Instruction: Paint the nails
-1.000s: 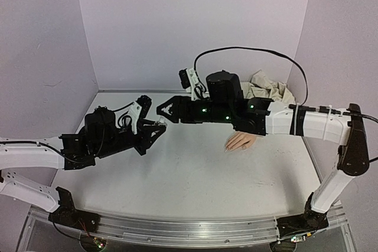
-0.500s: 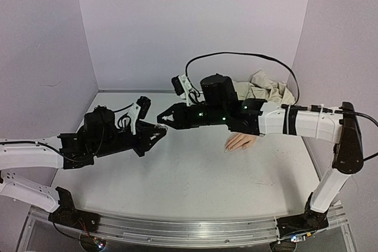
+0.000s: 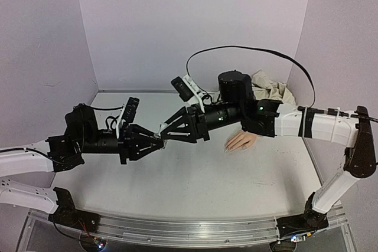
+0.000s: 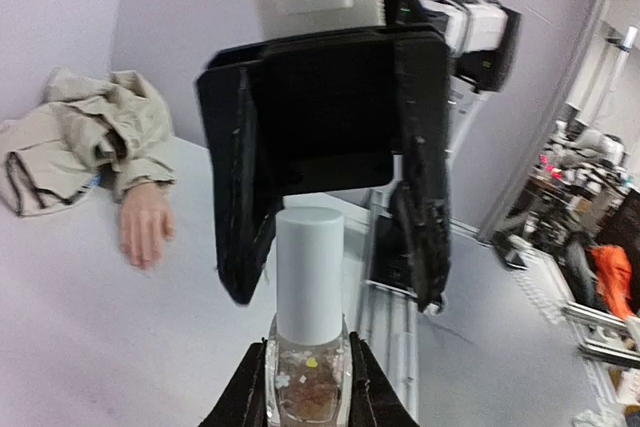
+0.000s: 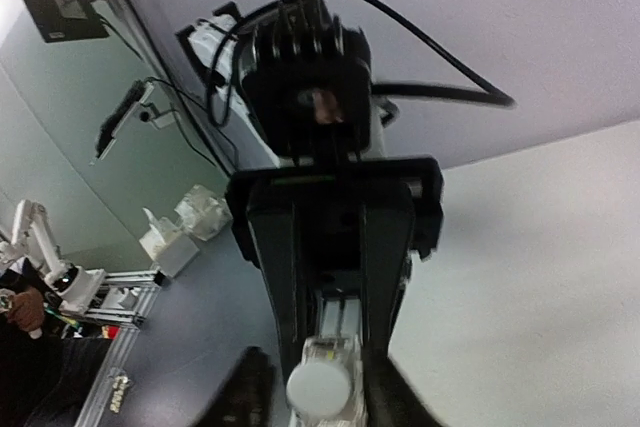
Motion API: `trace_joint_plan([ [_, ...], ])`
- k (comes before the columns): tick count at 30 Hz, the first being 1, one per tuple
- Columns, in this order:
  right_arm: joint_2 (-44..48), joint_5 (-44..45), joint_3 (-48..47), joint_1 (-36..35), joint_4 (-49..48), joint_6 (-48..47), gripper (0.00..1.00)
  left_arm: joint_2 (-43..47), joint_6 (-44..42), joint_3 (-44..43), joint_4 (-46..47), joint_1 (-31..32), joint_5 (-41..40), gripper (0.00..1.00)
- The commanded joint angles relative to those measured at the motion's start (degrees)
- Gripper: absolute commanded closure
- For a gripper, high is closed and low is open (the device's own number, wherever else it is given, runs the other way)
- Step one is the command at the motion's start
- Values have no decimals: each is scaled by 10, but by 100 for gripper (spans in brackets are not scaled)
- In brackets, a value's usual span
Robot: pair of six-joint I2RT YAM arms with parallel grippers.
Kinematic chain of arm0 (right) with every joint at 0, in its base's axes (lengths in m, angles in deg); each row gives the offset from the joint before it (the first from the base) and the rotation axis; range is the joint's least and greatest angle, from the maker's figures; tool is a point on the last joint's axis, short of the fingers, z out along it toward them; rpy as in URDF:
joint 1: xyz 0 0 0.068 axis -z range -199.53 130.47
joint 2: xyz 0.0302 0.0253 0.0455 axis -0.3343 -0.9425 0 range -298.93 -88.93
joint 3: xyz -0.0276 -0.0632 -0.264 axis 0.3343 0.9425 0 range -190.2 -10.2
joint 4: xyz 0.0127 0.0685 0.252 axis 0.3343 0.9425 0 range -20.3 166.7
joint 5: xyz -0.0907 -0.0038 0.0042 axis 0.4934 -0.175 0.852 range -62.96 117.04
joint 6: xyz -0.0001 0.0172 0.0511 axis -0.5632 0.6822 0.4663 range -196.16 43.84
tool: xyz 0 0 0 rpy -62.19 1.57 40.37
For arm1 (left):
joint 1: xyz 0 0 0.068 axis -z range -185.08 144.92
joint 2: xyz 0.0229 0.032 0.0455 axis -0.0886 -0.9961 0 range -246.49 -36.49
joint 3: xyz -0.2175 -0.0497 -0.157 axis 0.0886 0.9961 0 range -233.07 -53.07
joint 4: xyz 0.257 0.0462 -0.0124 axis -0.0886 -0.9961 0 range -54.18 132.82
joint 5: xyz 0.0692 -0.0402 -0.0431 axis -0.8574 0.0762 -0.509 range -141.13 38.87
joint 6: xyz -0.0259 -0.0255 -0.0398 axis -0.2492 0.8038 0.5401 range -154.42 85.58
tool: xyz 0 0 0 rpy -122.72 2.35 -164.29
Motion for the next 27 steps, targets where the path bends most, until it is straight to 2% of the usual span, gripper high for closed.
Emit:
trace_joint_plan([
  [1, 61, 196, -5, 8, 55, 42, 41, 27, -71, 8, 9, 1, -196, 100],
  [4, 62, 291, -14, 7, 73, 97, 23, 18, -100, 6, 4, 26, -298, 100],
  [8, 42, 330, -31, 5, 75, 149, 22, 0, -110, -2, 3, 33, -359, 100],
  [13, -8, 345, -74, -7, 76, 177, 37, -20, -104, -14, 3, 36, -377, 100],
  [20, -68, 333, -125, -26, 74, 182, 44, -39, -93, -21, 3, 42, -381, 100],
  [24, -76, 316, -120, -26, 58, 187, 62, -42, -85, -22, 3, 44, -376, 100],
  [27, -70, 297, -104, -26, 36, 187, 70, -39, -70, -22, 3, 44, -369, 100],
])
